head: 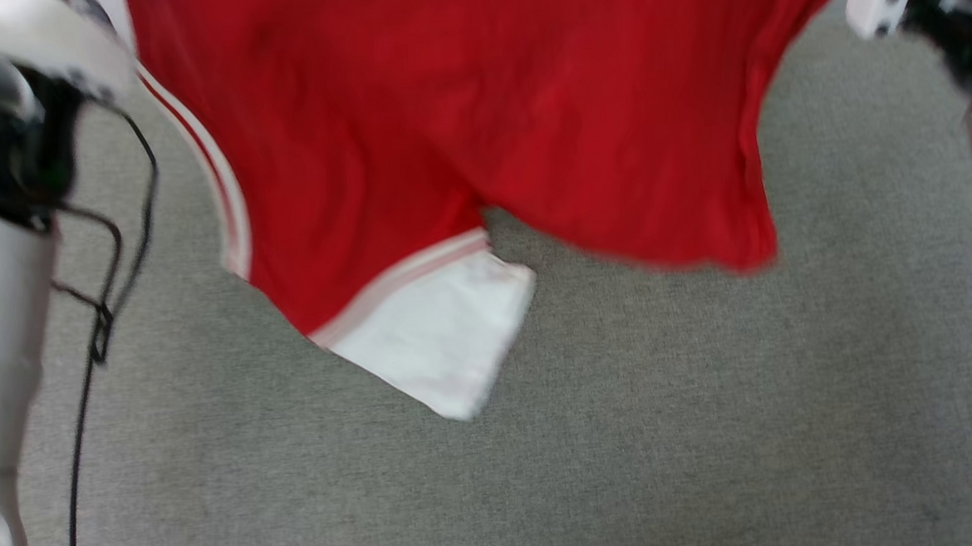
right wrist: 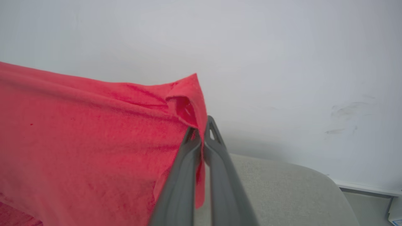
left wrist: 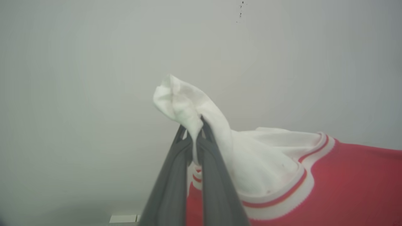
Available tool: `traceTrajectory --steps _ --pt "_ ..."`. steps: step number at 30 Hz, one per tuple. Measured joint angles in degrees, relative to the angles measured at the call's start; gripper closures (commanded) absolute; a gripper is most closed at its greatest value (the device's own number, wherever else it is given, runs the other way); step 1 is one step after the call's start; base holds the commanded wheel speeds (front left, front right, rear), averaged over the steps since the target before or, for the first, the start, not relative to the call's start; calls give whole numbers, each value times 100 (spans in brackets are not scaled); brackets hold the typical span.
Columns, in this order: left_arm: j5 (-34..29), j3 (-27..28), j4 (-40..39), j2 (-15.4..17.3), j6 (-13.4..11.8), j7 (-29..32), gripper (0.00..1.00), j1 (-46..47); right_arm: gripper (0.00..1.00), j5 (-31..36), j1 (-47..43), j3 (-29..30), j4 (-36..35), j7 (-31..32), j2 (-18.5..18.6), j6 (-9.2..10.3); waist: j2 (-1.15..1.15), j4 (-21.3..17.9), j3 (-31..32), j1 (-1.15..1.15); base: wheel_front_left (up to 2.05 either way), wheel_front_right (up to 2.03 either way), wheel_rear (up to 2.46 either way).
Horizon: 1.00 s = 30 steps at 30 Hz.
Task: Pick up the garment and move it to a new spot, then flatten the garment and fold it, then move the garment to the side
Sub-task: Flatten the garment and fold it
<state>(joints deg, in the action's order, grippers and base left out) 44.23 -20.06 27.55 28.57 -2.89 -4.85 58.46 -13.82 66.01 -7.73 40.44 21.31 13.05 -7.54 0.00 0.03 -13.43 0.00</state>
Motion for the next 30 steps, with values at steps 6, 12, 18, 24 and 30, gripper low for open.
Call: traceTrajectory --steps 6,12,18,24,30 --pt "-129 45 737 -41 280 -187 100 1411 100 556 984 614 90 -434 -215 -1 0 -108 -403 0 0 0 0" --pt "-243 114 1243 82 438 -286 100 2580 100 937 1923 1036 108 -714 -387 -2 0 -164 -950 0 0 0 0" --pt "-375 102 1591 229 630 -348 100 3554 100 1238 2607 1272 33 -818 -534 -3 0 -211 -1614 1 0 0 0" --pt "-417 30 2091 211 802 -479 100 3970 100 1434 2822 1408 53 -860 -700 -3 0 -239 -2248 1 0 0 0" --pt "-230 -43 2703 76 975 -532 100 3960 100 1501 2743 1406 269 -895 -806 -2 0 -223 -2616 1 0 0 0"
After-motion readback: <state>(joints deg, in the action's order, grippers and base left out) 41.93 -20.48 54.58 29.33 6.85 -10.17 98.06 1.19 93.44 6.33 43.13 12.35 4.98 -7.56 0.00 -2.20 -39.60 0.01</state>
